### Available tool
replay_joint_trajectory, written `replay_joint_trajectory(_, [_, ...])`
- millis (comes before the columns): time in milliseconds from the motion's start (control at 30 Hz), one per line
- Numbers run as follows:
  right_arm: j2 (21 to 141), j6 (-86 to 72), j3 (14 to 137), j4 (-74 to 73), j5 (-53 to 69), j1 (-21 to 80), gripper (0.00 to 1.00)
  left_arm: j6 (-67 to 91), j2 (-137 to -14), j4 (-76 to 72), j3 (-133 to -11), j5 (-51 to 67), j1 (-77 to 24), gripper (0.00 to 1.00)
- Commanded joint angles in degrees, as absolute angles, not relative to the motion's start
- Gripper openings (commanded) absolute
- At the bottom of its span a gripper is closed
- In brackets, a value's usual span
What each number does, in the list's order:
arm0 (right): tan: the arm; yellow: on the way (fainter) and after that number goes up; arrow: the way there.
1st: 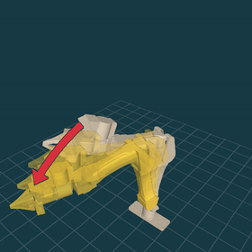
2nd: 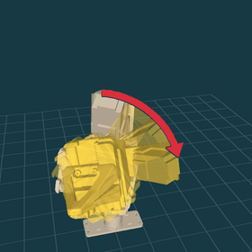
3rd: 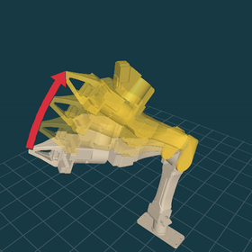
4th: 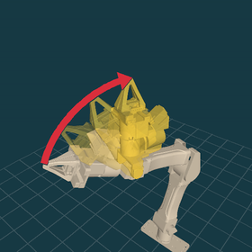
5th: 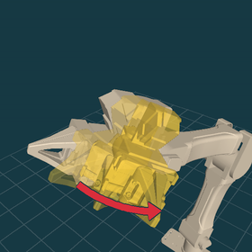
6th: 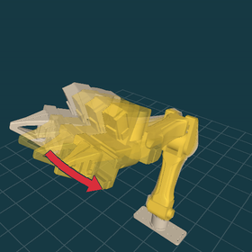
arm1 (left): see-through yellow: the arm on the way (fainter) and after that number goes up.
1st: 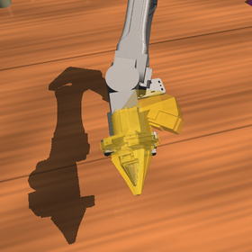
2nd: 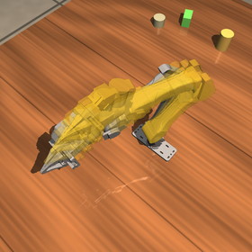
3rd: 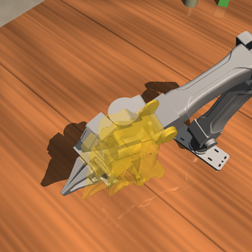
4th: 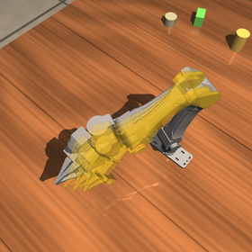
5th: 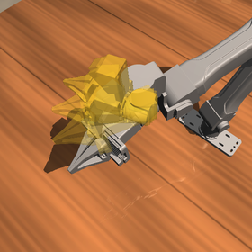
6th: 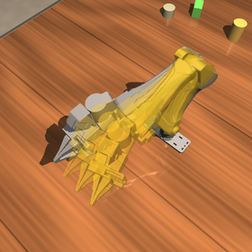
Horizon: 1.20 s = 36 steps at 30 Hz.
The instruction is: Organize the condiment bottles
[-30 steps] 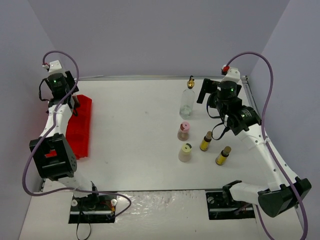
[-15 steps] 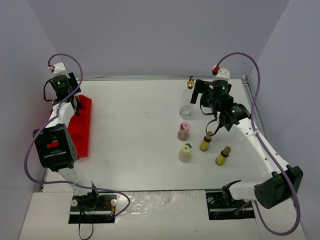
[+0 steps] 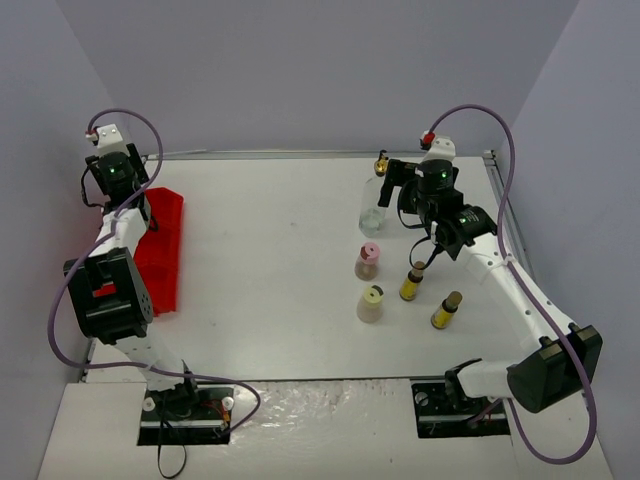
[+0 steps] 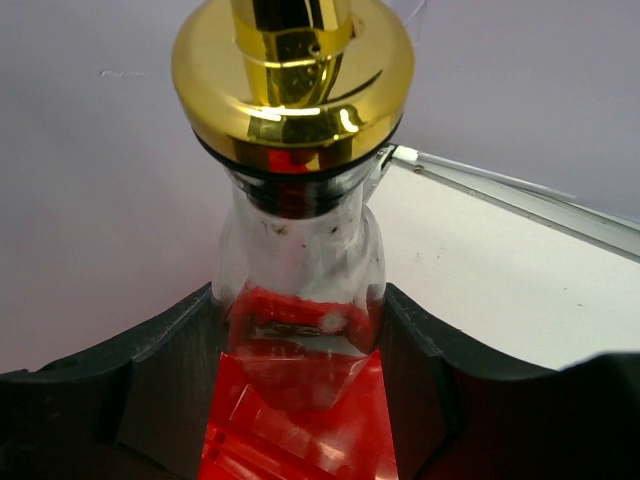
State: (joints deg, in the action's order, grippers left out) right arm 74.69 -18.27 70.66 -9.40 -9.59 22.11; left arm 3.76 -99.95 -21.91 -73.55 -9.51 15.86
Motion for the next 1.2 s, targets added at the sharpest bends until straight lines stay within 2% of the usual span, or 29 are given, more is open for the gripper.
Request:
replay_joint_trajectory(0, [74.66,-17.41,70.85,-5.10,-9.26,21.96,1.00,2.69,-92.88,-35.66,-73.71,-14.36,17.17,0.00])
replay_joint_trajectory(433, [74.79,-17.31,70.49,-4.57,-8.52,21.97,1.00,7.92,-93.51,-35.15,-71.46,-19.61,18.02,0.00])
replay_joint_trajectory(500, [74.79,-17.31,70.34,-4.57,-8.45,21.90,1.00,8.99,-93.52,-34.87,-71.46,-20.61,18.02,0.14])
replay_joint_trajectory(633, [74.62,-17.31,70.22,-4.57,-8.44,21.97,1.00,10.01,-93.43,-34.46,-71.19,-21.44,18.02,0.51])
replay_joint_trajectory(700, [74.54,-17.23,70.14,-4.56,-8.51,21.89,1.00,10.64,-93.21,-34.47,-71.00,-21.43,18.02,0.63])
replay_joint_trajectory(800, [74.68,-17.17,70.14,-4.48,-8.29,21.92,1.00,10.87,-92.76,-34.74,-70.73,-21.33,18.02,0.74])
replay_joint_trajectory(933, [74.77,-17.16,70.07,-4.39,-8.17,21.97,1.00,10.72,-91.52,-34.87,-70.51,-21.57,18.02,0.78])
replay_joint_trajectory(1167, [74.56,-17.23,69.99,-4.39,-8.03,21.97,1.00,10.93,-90.06,-33.28,-70.87,-21.68,18.02,0.79])
